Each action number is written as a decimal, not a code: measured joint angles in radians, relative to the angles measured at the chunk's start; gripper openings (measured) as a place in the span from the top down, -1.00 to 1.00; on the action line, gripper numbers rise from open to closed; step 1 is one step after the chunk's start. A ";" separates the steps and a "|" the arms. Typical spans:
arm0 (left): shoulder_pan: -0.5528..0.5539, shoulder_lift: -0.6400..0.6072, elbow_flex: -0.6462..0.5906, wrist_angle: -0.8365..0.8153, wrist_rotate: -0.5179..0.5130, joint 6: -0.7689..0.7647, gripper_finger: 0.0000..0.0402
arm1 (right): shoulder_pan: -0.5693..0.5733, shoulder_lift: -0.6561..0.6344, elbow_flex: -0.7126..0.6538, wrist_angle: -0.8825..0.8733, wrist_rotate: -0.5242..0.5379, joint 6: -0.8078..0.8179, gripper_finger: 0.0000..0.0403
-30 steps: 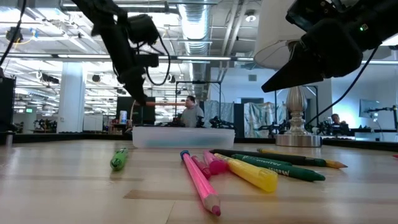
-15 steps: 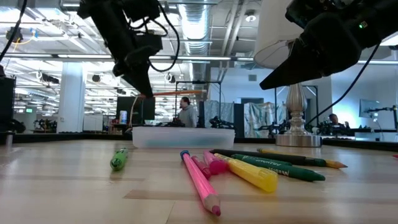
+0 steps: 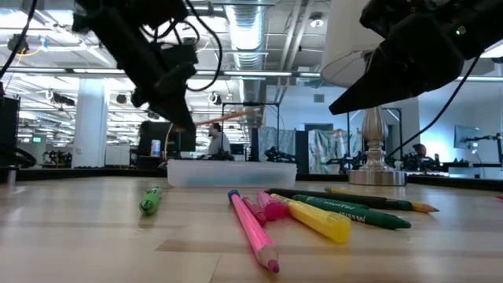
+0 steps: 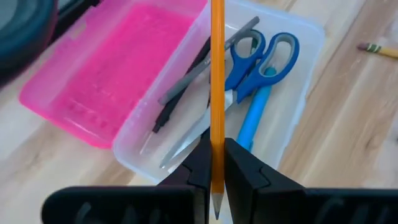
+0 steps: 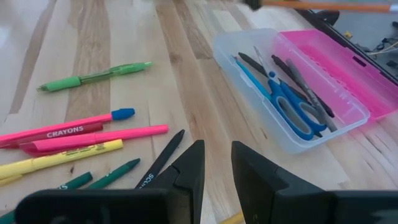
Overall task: Pick & place school supplies into a supply box
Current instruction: Put the orange pencil into the pink supply box, then put the yellow pencil into the pink supply box, then put the green pen into the pink supply box
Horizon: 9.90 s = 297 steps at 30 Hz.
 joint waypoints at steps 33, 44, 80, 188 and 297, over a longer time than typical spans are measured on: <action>0.053 0.185 -0.060 0.232 0.090 0.127 0.78 | -0.052 0.000 0.000 0.005 -0.005 -0.005 0.63; 0.044 0.174 -0.046 0.256 0.099 0.226 0.60 | -0.052 0.000 0.000 0.006 -0.005 -0.004 0.63; -0.683 0.050 -0.183 0.354 -0.241 0.595 0.59 | -0.001 0.000 0.000 -0.172 -0.045 0.627 0.63; -0.679 0.051 -0.183 0.299 -0.204 0.503 0.59 | 0.109 0.381 0.483 -1.025 -0.249 0.624 1.00; -0.752 -0.002 -0.183 -0.023 -0.359 0.169 0.59 | -0.325 0.289 0.488 -0.204 -0.021 -0.395 0.83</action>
